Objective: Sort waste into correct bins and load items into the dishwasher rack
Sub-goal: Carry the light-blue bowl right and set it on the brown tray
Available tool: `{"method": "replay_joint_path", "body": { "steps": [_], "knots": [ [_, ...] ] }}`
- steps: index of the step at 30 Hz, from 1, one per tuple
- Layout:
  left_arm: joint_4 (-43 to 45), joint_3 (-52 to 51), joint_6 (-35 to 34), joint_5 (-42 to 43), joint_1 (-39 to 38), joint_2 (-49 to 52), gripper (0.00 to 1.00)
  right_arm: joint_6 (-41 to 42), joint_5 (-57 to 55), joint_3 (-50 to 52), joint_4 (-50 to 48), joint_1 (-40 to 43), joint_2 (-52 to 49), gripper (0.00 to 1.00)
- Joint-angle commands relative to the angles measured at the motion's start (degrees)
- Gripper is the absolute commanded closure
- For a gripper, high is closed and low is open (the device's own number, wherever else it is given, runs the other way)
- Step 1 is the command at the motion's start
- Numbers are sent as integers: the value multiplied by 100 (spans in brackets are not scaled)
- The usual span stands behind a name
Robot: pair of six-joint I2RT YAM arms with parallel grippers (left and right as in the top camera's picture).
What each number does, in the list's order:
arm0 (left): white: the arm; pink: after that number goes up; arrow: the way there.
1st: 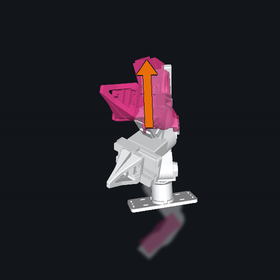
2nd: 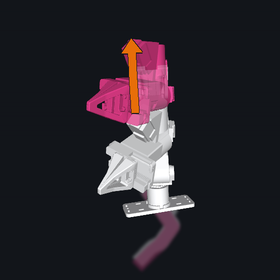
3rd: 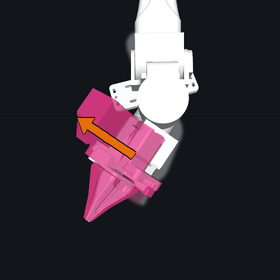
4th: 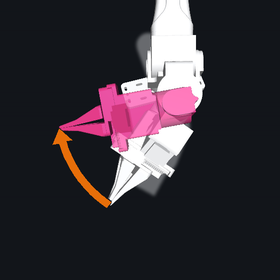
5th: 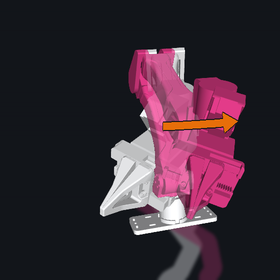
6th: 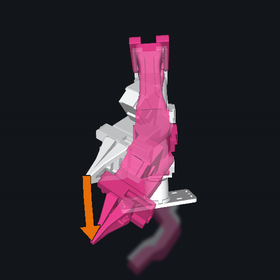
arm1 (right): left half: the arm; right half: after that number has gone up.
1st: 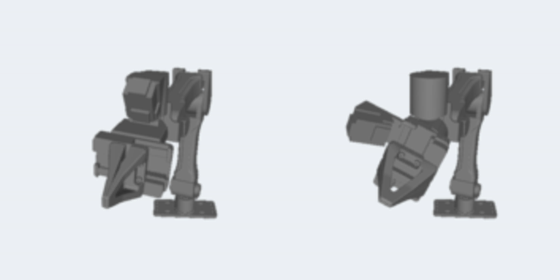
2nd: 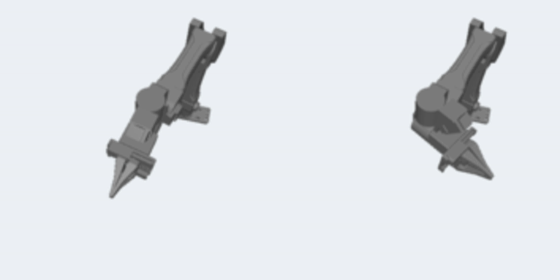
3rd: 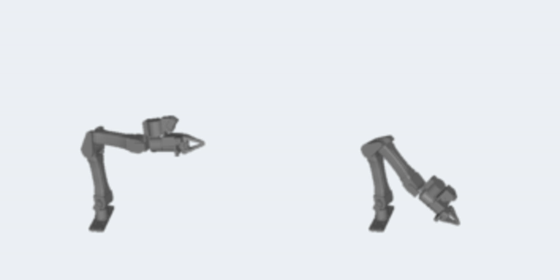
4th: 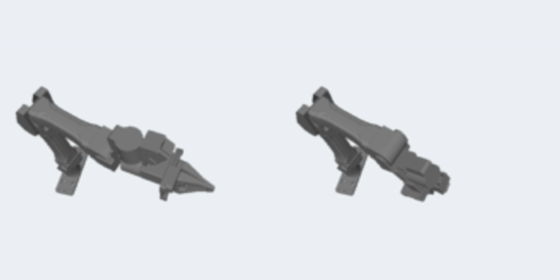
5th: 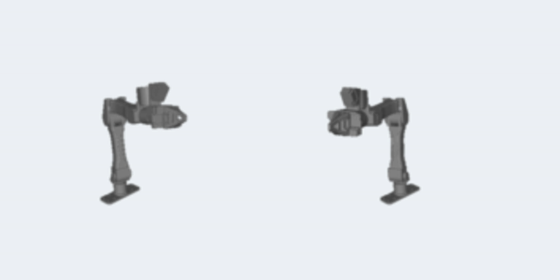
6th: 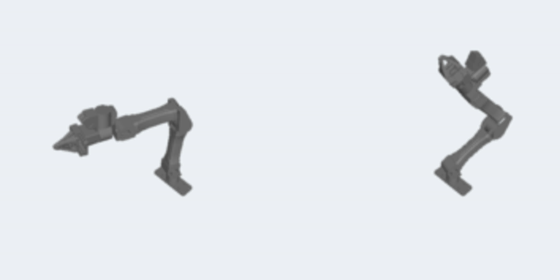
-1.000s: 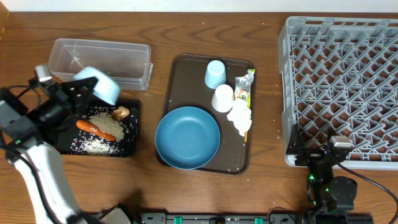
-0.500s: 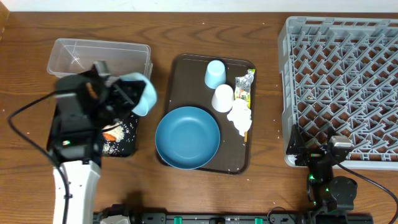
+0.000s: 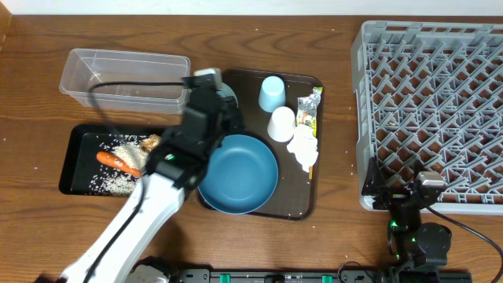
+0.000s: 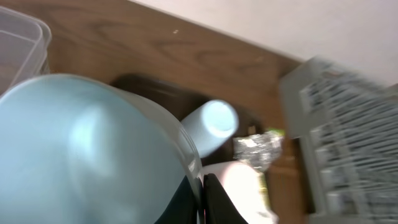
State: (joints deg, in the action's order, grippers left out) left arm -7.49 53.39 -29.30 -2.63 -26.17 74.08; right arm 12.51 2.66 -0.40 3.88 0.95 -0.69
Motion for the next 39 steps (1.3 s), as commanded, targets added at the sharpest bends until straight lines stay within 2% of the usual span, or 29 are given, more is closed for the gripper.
{"method": "replay_joint_path", "body": {
  "steps": [1,8,18,23,25,26,34,37,39],
  "knots": [
    [289,149,365,-793,-120,527,94,-59,17,9,22,90,35,1],
    [1156,149,619,-791,-282,1460,94,-61,17,9,22,90,35,1],
    [1580,149,767,-925,-444,2365,94,-59,17,9,22,92,35,1],
    [1589,149,767,-964,-446,2413,88,-59,17,9,22,90,35,1],
    [1589,149,767,-964,-446,2413,79,-59,17,9,22,90,35,1],
    [1585,149,767,-964,-444,2413,77,-59,20,9,22,90,35,1],
    [1565,149,767,-964,-446,2214,76,-59,17,9,22,90,35,1],
    [1427,149,767,-962,-446,1821,68,-59,17,9,22,90,35,1],
    [1250,149,767,-962,-446,1534,68,-59,17,9,22,90,35,1]
  ]
}}
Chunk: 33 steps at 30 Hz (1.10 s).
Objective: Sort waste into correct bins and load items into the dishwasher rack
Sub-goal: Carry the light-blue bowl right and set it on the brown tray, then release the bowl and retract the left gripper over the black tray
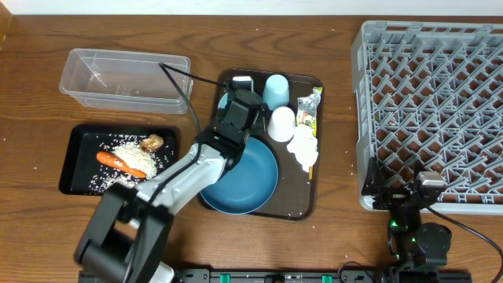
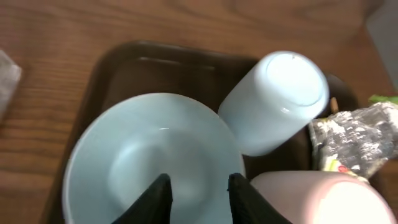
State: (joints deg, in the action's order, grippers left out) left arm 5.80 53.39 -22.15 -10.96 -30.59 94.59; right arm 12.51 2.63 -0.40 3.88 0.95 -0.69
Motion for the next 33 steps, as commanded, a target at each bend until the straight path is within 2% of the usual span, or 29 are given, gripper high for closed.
{"method": "replay_joint_path", "body": {
  "steps": [1,4,7,10,11,18,23,26,29,31,32,33],
  "knots": [
    [-219,149,52,-131,-2,-691,67,-59,20,9,22,92,35,1],
    [-680,149,52,-131,-2,-1172,57,-59,20,9,20,90,35,1],
    [-1228,149,52,-129,-4,-1681,37,-59,20,9,20,90,35,1],
    [-1755,149,50,-129,-2,-2192,11,-59,20,9,22,90,35,1],
    [-1871,149,48,-125,-4,-2337,9,-59,20,9,22,90,35,1],
    [-2470,149,52,140,-2,-3115,5,-59,20,9,22,90,35,1],
    [-2983,149,-11,-951,79,-3495,4,-59,20,9,22,90,35,1],
    [-3484,149,-721,-1589,372,-3705,4,-59,20,9,22,90,35,1],
    [-3998,149,-1263,-1392,911,-3901,4,-59,20,9,22,90,35,1],
    [-4229,149,-1309,-1088,1220,-3958,4,-59,20,9,22,90,35,1],
    [-4306,149,-1311,-979,1338,-3974,0,-59,20,9,22,90,35,1],
    [-4374,149,-1309,-890,1449,-3974,2,-59,20,9,20,90,35,1]
  ]
}}
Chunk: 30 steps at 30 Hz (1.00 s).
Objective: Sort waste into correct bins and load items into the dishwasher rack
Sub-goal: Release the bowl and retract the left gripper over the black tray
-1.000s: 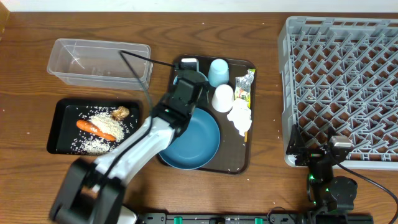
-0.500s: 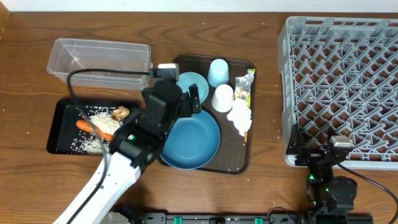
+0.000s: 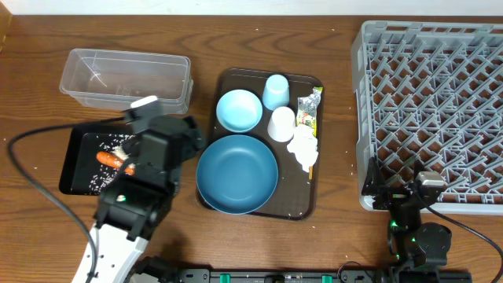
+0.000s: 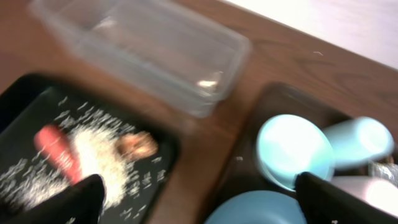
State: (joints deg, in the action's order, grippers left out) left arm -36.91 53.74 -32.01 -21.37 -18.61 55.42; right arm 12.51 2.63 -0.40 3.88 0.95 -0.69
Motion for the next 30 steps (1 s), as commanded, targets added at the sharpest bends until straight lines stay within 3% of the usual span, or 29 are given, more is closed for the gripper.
{"method": "replay_joint_path", "body": {
  "steps": [1,15,21,24,30],
  "knots": [
    [-170,114,-326,210,323,-52,2,-59,20,9,22,90,35,1],
    [-820,114,-326,461,354,186,2,-59,20,9,22,90,31,1],
    [-719,114,-315,2100,354,269,2,-59,20,9,22,90,31,1],
    [-385,114,72,3136,236,328,2,-59,20,9,22,90,31,1],
    [170,136,35,3899,-586,732,2,-59,20,9,22,90,31,1]
  ]
}}
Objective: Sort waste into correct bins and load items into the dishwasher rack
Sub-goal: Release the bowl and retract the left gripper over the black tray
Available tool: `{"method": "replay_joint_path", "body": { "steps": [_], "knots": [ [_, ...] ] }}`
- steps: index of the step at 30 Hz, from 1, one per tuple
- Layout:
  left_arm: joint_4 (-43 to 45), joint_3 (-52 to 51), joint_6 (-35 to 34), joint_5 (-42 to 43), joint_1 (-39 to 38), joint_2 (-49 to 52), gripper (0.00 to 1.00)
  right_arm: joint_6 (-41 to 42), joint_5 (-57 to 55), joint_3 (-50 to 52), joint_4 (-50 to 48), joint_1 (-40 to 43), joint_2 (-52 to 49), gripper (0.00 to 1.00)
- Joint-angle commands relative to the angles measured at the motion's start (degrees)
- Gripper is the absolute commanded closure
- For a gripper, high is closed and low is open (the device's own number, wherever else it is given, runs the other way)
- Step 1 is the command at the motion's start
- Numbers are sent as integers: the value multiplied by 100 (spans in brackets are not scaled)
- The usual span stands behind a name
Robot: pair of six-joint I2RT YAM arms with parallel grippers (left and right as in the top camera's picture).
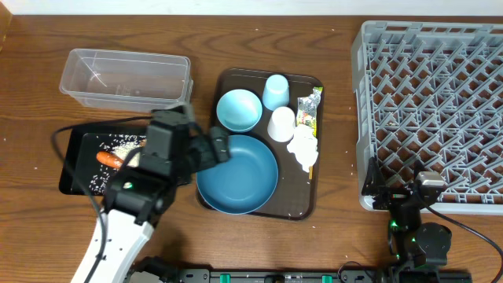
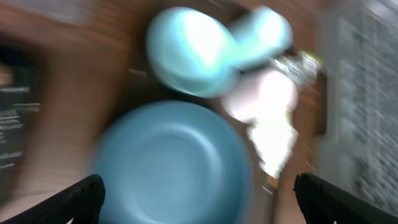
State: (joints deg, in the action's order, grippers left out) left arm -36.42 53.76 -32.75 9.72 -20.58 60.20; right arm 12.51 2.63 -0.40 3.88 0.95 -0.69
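My left gripper (image 1: 214, 147) hangs open over the left edge of the large blue plate (image 1: 240, 177) on the brown tray (image 1: 308, 200). In the blurred left wrist view, the left gripper (image 2: 199, 202) has its fingers wide apart with the plate (image 2: 174, 165) between them, holding nothing. Behind the plate stand a small light-blue bowl (image 1: 239, 110), a light-blue cup (image 1: 273, 92) and a white cup (image 1: 281, 123). A foil wrapper (image 1: 310, 108) and a crumpled napkin (image 1: 302, 147) lie at the tray's right. My right gripper (image 1: 376, 189) rests by the rack's front corner.
A grey dishwasher rack (image 1: 432, 102) fills the right side. A clear plastic bin (image 1: 126, 77) stands at the back left. In front of it a black tray (image 1: 75, 177) holds rice, a carrot (image 1: 110, 160) and other scraps, partly under my left arm.
My left gripper has moved right, from above the black tray's back corner to above the blue plate's left edge. It stays open. The right arm has not moved.
First the small light-blue bowl was close between my left gripper's fingers over the brown tray's back left. Then the bowl stood on the tray with the fingers at its rim. Later it stood free, the open gripper over the black tray, now over the blue plate.
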Motion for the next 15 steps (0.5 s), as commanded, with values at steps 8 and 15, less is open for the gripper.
{"method": "replay_joint_path", "body": {
  "steps": [8,15],
  "knots": [
    [-229,999,-83,-42,-1714,1679,2,-59,20,9,22,90,31,1],
    [-1137,1464,-426,-1679,-1504,1718,2,-59,20,9,22,90,31,1]
  ]
}}
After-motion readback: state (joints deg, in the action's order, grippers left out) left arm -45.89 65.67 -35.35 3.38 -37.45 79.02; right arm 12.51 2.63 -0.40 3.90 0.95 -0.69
